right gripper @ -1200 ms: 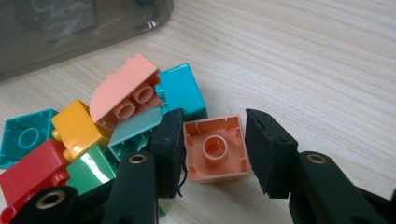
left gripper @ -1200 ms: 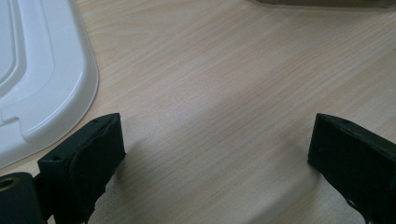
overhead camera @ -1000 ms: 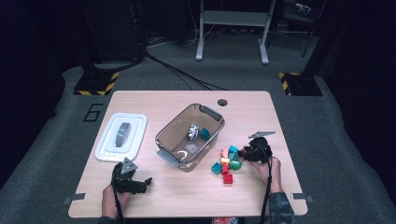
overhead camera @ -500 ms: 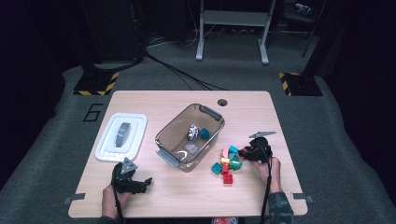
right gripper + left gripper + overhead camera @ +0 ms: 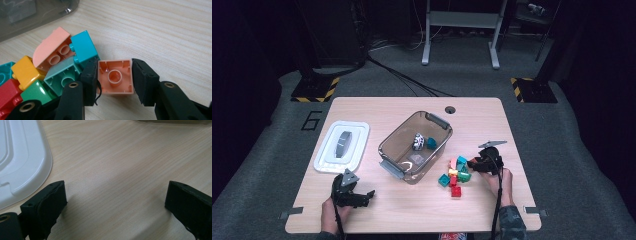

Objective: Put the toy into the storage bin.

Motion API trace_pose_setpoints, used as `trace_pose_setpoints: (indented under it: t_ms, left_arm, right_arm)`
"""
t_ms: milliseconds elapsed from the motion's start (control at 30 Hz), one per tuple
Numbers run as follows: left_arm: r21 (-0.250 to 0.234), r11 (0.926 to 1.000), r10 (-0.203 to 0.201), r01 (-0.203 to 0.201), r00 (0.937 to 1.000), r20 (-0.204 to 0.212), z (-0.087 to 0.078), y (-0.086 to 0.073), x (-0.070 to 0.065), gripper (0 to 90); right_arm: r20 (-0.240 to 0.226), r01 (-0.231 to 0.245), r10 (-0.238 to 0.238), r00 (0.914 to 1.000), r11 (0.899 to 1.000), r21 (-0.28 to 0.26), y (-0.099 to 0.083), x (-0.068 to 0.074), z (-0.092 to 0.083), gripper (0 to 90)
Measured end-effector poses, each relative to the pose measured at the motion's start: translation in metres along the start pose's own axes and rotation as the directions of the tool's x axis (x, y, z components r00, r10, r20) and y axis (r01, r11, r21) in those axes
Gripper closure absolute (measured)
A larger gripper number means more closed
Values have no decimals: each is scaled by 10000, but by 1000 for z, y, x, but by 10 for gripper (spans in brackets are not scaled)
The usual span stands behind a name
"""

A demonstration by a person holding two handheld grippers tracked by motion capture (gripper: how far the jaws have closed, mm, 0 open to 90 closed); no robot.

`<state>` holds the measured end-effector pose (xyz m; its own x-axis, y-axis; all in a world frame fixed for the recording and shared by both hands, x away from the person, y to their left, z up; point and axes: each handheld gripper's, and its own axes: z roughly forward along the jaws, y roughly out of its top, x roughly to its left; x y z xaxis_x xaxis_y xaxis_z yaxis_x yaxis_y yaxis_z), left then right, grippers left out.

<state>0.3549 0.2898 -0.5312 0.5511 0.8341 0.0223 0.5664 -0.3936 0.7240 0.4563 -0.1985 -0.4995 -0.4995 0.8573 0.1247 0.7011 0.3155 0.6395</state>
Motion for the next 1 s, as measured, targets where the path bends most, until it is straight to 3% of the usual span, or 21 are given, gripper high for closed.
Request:
trace_pose_setpoints:
  t_ms: [367,500,567,667,1000]
  left_arm:
    - [-2,10000,5,-5,10000,-7,0,0,0,36]
    - [1,10000,19,-19,10000,-1,0,0,0,36]
    - [1,10000,15,-15,10000,-2,0,0,0,36]
    - [-2,10000,15,-15,10000,-8,0,0,0,36]
    - [-3,10000,20,-20,10000,-25,0,0,0,36]
  right_arm:
    - [-277,-256,260,9993,9996,146,-1,-4,3,563]
    - [-175,-89,93,9998,9998,186,0,-3,2,580]
    - [-174,-146,145,9997,9999,-63,0,-5,-1,587]
    - [-345,-505,505,9981,9987,22,-2,-6,-2,587]
    - [-453,-635,621,9970,9975,-296,-2,-8,-8,588]
